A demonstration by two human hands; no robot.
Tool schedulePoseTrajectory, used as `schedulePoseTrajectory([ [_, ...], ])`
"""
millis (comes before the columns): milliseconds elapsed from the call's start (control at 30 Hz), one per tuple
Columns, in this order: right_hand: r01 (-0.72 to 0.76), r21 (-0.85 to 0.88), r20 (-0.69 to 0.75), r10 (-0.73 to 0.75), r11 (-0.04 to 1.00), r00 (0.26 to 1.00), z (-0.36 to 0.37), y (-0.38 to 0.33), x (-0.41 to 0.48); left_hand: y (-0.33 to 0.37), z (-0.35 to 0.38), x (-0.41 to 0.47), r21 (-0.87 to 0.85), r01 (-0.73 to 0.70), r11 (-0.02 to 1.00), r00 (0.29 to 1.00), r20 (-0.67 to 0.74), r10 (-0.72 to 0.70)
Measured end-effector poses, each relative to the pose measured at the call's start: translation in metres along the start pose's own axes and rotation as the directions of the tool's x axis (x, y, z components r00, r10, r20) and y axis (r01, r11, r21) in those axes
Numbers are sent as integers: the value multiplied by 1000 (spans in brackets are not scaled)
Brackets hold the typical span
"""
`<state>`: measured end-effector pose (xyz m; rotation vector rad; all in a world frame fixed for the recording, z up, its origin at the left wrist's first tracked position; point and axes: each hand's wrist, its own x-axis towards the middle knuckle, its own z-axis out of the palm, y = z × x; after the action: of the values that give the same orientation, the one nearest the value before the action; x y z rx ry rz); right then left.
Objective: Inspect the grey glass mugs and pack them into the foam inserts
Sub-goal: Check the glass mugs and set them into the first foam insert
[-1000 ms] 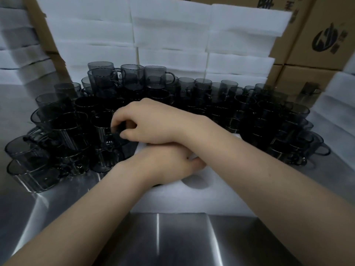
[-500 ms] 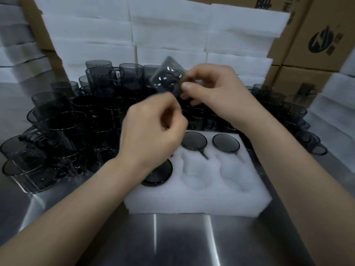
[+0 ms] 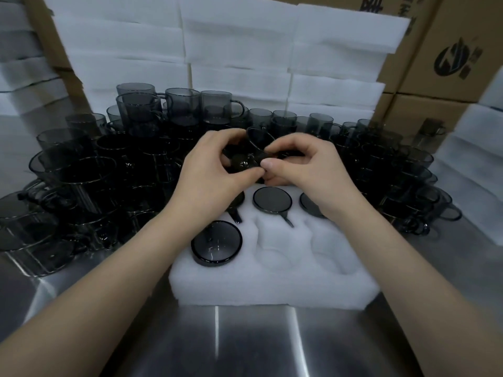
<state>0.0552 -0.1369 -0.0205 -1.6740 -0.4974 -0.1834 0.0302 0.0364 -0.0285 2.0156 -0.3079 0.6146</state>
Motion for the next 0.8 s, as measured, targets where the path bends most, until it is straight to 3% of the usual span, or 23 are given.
schedulePoseTrajectory([
  [133, -23, 24, 55, 22, 999, 998, 4, -1, -1, -2, 1, -1, -142, 28, 989, 999, 45, -22],
  [333, 50, -239, 108, -24, 970, 994, 10, -2, -2, -3, -1, -2, -166, 14, 986, 1000, 16, -12],
  [500, 121, -305, 187, -66, 945, 980, 6, -6, -4, -1, -1, -2, -178, 21, 984, 999, 31, -16],
  [800, 386, -400, -32, -434, 831, 901, 13, -7, -5, 1, 2, -3, -223, 110, 969, 994, 19, -108],
])
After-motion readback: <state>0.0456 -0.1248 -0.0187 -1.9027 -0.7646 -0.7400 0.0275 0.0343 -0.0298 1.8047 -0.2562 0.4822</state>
